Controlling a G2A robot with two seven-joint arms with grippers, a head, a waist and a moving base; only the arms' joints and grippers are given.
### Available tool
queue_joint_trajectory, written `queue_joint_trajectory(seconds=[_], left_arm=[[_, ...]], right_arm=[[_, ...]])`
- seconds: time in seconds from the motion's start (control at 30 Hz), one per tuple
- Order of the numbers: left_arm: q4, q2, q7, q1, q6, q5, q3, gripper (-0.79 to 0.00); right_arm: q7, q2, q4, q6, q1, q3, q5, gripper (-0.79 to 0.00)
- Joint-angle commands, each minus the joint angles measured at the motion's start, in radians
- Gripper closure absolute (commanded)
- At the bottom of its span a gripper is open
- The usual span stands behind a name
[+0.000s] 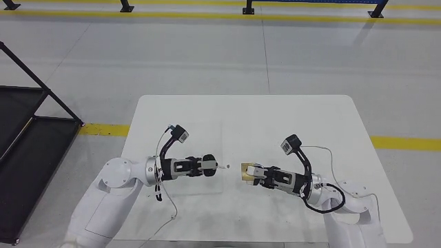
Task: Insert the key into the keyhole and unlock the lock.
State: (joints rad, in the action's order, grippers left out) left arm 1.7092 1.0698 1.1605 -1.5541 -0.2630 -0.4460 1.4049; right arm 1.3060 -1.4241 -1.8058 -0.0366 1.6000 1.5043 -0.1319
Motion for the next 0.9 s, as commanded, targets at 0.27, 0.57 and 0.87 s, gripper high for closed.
queue_joint_trajectory(seconds=[0.27,0.57,0.87], left_arm=[[-0.004,0.0,-0.003,0.0,0.015,-0.005,-0.001,0.0],[-0.026,0.016,-0.135,-0.039,-0.097,-0.048,-0.081,0.0],[-0.003,0.023,-0.228,-0.048,-0.117,-0.016,-0.12,0.0]], right_arm=[[0.0,0.0,0.0,0.0,0.0,0.0,0.0,0.0],[0.0,0.0,0.0,0.0,0.0,0.0,0.0,0.0],[0.0,0.0,0.0,0.0,0.0,0.0,0.0,0.0]])
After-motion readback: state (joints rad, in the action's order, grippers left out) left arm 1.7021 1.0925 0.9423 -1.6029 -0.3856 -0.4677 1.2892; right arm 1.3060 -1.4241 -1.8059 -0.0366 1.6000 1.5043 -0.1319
